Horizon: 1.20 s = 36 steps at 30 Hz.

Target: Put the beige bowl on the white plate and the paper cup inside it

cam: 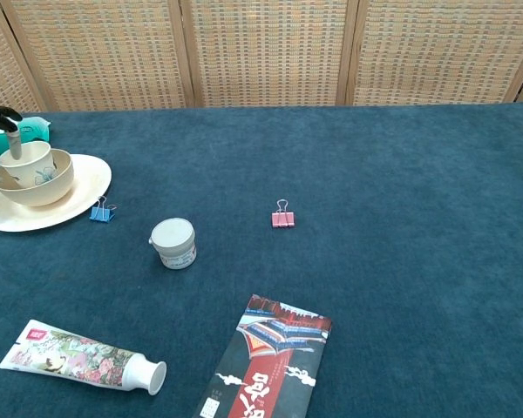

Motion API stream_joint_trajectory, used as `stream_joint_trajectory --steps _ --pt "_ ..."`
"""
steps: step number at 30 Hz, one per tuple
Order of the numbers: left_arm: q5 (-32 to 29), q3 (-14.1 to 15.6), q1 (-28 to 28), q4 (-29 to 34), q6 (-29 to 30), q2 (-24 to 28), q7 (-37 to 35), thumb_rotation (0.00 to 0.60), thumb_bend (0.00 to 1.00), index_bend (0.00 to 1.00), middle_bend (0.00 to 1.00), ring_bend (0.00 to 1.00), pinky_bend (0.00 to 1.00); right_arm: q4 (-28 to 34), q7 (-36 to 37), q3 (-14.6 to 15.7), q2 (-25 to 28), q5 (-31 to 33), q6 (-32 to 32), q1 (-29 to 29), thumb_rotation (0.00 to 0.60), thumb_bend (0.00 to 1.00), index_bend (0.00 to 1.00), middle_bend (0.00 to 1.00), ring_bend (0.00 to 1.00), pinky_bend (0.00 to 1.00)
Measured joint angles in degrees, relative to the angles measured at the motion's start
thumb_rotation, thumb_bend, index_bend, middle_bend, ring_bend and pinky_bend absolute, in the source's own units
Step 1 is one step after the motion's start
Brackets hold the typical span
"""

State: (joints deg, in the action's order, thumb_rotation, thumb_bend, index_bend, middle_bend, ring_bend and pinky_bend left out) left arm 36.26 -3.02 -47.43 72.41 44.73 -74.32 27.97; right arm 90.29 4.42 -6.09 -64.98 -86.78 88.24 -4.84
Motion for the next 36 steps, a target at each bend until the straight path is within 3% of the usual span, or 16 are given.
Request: stream_joint_trajectory --steps 9,15,20,24,28,31,36 --pt "5.32 -3.21 2.0 9.95 4.68 7.92 -5.47 0.6 0.21 0.18 0.0 0.0 0.03 -0.06 0.1 0.02 -0.12 -0.32 0.22 -0.01 0.6 0.15 0.0 0.0 0.0 0.0" --pt "14.94 -4.38 6.27 20.8 12.49 15.33 -10.04 0.6 0.15 0.05 0.0 0.0 0.0 -0.18 -0.14 0.12 -0.46 -1.09 0.7 -0.04 0.6 0.15 0.0 0.0 0.0 0.0" --pt "24.98 -2.42 12.53 27.28 22.45 17.89 -11.27 0.6 0.12 0.01 0.0 0.0 0.0 -0.49 -0.31 0.19 -0.91 -1.86 1.42 -0.03 0.6 0.15 0.0 0.0 0.0 0.0" --pt "32.84 0.8 19.02 29.36 31.34 16.97 -11.74 0.6 0.12 0.0 0.0 0.0 0.0 -0.54 -0.76 0.33 -1.14 -2.35 1.43 -0.18 0.6 0.15 0.0 0.0 0.0 0.0" --pt "40.38 4.36 27.15 28.18 40.41 12.24 -16.09 0.6 0.12 0.0 0.0 0.0 0.0 -0.53 -0.36 0.41 -1.57 -2.79 1.35 -0.44 0.6 0.14 0.0 0.0 0.0 0.0" --pt "43.39 5.96 30.89 25.24 44.7 8.94 -17.39 0.6 0.12 0.0 0.0 0.0 0.0 -0.93 -0.85 0.35 -1.82 -2.97 1.44 -0.57 0.6 0.14 0.0 0.0 0.0 0.0" --pt "45.69 7.67 35.68 22.28 48.74 5.37 -13.22 0.6 0.12 0.0 0.0 0.0 0.0 -0.93 -1.61 0.35 -2.24 -3.02 1.4 -0.75 0.6 0.14 0.0 0.0 0.0 0.0"
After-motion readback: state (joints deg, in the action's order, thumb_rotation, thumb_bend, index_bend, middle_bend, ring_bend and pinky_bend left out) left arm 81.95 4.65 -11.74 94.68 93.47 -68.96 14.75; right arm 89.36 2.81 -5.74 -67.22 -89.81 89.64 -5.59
